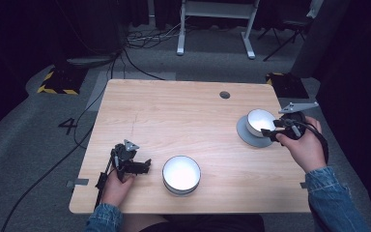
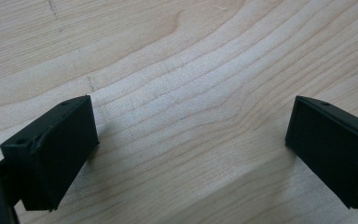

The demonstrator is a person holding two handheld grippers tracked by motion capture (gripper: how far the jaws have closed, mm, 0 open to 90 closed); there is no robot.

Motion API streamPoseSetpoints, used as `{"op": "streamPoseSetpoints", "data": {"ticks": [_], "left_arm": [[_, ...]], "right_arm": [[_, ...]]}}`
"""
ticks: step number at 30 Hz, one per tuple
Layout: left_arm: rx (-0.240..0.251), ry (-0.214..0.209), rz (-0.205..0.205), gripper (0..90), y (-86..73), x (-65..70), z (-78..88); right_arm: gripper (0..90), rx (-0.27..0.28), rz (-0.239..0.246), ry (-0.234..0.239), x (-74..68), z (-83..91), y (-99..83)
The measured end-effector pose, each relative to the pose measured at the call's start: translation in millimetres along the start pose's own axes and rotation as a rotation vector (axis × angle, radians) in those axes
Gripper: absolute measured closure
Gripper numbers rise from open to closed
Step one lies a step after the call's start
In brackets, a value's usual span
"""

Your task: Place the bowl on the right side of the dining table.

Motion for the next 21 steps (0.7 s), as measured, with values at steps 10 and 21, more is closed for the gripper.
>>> {"op": "streamPoseSetpoints", "data": {"ticks": [10,21], "left_arm": [[-0.002,-0.005,0.002,2.3,-0.1,0.3,0.1],[0.0,0.0,0.0,2.3,0.0,0.1,0.0]], "right_arm": [[36.4,-0.057,0.017,0.007,0.4,-0.8,-26.1],[35.7,-0.119,0.024,0.024,-3.9,-15.5,-54.6]]}}
Point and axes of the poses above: each handheld gripper's, and its own axes: z roughly backward along the jaws, y roughly out of its top, x roughly to its right, the point moved 3 cm from there along -z, roughly forward along the jaws, and after that the axes turned 14 degrees about -z, right-handed, at the moved point
